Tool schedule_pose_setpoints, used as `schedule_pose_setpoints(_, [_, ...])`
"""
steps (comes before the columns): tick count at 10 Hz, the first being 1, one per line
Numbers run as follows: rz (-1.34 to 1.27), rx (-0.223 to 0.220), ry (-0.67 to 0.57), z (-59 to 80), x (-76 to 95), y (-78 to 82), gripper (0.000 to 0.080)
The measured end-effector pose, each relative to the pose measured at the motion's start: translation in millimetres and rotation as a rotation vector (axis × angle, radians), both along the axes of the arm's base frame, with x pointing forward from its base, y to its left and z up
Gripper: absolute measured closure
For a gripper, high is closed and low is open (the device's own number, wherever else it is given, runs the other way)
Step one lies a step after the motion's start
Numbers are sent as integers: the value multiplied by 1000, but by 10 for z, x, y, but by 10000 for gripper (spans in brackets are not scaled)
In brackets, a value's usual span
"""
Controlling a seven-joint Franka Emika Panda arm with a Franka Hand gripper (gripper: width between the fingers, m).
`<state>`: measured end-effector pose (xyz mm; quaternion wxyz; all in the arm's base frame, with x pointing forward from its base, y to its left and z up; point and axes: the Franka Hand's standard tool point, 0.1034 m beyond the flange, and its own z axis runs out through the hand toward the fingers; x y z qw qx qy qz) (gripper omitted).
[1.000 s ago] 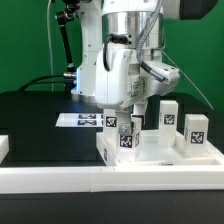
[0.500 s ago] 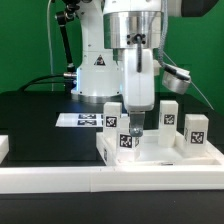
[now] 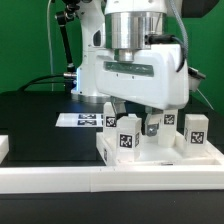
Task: Assemble square table
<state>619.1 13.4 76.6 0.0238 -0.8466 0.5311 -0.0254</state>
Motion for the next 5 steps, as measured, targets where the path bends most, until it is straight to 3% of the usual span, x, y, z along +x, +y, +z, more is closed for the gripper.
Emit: schedule_pose_setpoints(5, [474,-47,-2,-18,1,-79,151])
